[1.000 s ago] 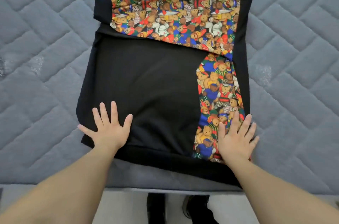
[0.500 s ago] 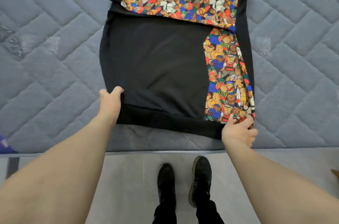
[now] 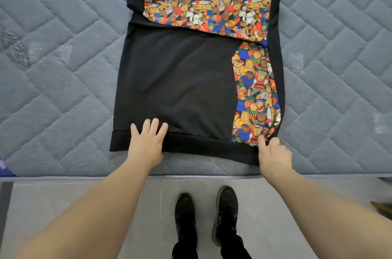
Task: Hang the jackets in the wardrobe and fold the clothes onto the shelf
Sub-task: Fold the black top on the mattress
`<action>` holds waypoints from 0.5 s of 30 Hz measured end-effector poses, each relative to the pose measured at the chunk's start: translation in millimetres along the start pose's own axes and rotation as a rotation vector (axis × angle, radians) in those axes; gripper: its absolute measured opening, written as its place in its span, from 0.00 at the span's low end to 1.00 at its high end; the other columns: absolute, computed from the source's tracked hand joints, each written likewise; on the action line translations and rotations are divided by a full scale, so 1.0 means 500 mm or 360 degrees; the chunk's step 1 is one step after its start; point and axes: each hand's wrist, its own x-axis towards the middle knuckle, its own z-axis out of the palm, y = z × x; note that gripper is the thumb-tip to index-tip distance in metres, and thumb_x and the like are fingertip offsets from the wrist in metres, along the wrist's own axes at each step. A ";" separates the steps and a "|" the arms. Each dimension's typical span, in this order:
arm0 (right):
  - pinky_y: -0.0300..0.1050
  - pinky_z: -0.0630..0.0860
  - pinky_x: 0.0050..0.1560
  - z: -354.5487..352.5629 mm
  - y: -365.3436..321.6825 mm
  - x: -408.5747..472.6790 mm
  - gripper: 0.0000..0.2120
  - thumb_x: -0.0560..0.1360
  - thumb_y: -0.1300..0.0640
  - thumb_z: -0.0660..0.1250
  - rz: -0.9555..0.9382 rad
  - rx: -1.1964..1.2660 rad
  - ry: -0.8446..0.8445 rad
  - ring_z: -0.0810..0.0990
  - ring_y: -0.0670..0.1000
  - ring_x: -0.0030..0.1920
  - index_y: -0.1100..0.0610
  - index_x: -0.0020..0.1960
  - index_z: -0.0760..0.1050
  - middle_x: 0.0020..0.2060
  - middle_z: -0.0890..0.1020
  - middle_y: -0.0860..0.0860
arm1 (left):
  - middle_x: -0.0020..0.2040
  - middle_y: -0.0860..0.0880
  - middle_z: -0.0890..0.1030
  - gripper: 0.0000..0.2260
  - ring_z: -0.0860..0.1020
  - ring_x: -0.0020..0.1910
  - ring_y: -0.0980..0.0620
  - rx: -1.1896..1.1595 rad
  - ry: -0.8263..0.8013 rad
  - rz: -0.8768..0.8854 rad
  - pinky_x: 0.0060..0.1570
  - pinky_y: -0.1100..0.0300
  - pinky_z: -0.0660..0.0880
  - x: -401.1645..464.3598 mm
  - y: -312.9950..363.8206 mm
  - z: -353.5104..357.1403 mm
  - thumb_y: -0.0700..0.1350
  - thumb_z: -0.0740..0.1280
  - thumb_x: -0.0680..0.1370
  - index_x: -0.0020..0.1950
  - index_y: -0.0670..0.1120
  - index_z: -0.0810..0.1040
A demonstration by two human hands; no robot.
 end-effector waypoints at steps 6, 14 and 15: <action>0.51 0.70 0.57 -0.106 0.063 0.086 0.22 0.76 0.50 0.59 0.0284 0.0463 -0.0274 0.69 0.58 0.64 0.53 0.69 0.69 0.64 0.66 0.56 | 0.55 0.47 0.74 0.11 0.74 0.54 0.44 0.0140 0.0090 -0.0144 0.42 0.53 0.70 0.067 -0.028 -0.081 0.41 0.58 0.79 0.61 0.48 0.72; 0.52 0.68 0.60 -0.278 0.129 0.215 0.20 0.74 0.55 0.60 0.0701 0.1355 -0.0233 0.65 0.59 0.65 0.57 0.65 0.72 0.64 0.68 0.54 | 0.54 0.45 0.75 0.07 0.76 0.54 0.42 -0.0033 0.0014 -0.0479 0.43 0.53 0.69 0.144 -0.114 -0.269 0.40 0.59 0.78 0.55 0.46 0.72; 0.52 0.68 0.60 -0.299 0.133 0.238 0.19 0.75 0.55 0.60 0.0737 0.1449 -0.0180 0.67 0.59 0.65 0.58 0.64 0.73 0.64 0.71 0.55 | 0.53 0.45 0.77 0.04 0.77 0.51 0.43 -0.0038 0.0029 -0.0484 0.41 0.54 0.69 0.161 -0.124 -0.292 0.39 0.59 0.78 0.52 0.45 0.68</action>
